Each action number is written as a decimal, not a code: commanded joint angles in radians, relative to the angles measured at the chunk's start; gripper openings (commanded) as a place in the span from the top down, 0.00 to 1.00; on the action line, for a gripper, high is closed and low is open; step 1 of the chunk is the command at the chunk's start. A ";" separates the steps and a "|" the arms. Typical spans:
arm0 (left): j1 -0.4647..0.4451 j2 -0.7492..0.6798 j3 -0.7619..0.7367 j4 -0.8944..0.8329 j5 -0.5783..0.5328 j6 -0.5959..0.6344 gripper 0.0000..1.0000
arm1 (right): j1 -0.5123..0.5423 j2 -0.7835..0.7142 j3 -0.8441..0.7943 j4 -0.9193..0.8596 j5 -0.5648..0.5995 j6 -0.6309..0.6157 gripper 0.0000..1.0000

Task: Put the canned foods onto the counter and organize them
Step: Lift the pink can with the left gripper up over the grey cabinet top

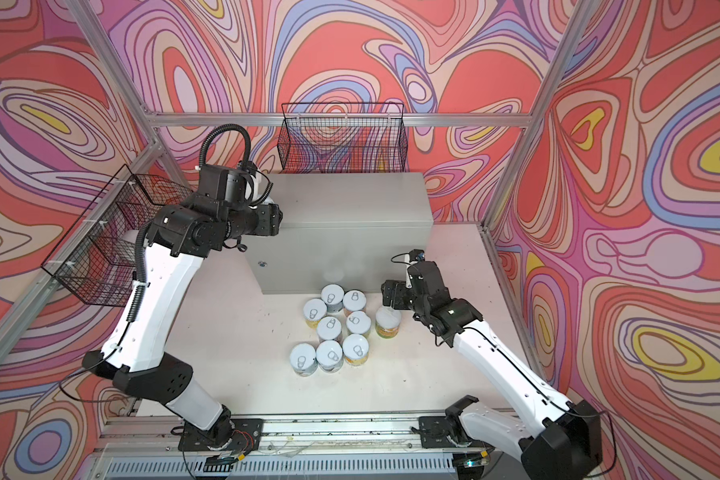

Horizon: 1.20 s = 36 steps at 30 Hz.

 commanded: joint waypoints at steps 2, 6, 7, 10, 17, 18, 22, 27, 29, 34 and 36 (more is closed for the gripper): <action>0.047 0.052 0.108 0.028 0.035 0.011 1.00 | 0.004 -0.003 0.038 -0.006 0.023 0.008 0.06; 0.083 0.102 0.147 0.051 0.023 0.017 1.00 | 0.004 0.015 0.065 -0.009 0.031 0.002 0.06; 0.092 0.116 0.155 0.056 0.017 0.023 1.00 | 0.004 0.019 0.071 -0.009 0.030 0.002 0.06; 0.113 0.158 0.196 0.056 0.008 0.028 1.00 | 0.005 0.027 0.085 -0.004 0.024 0.011 0.06; 0.142 0.240 0.283 0.051 0.006 0.016 1.00 | 0.004 0.041 0.117 -0.006 0.018 0.018 0.06; 0.146 0.247 0.286 0.055 0.006 0.015 1.00 | 0.004 0.044 0.121 -0.010 0.014 0.019 0.06; 0.163 0.270 0.294 0.070 0.005 0.002 1.00 | 0.005 0.053 0.129 -0.014 0.004 0.024 0.06; 0.166 0.309 0.329 0.087 0.002 -0.003 1.00 | 0.005 0.068 0.124 -0.004 -0.007 0.032 0.06; 0.166 0.330 0.358 0.079 -0.004 -0.001 1.00 | 0.007 0.076 0.122 -0.002 -0.014 0.037 0.06; 0.167 0.351 0.372 0.077 -0.018 0.011 0.89 | 0.011 0.092 0.114 0.003 -0.010 0.039 0.06; 0.166 0.353 0.372 0.077 -0.024 0.011 0.75 | 0.013 0.099 0.109 0.006 -0.004 0.038 0.07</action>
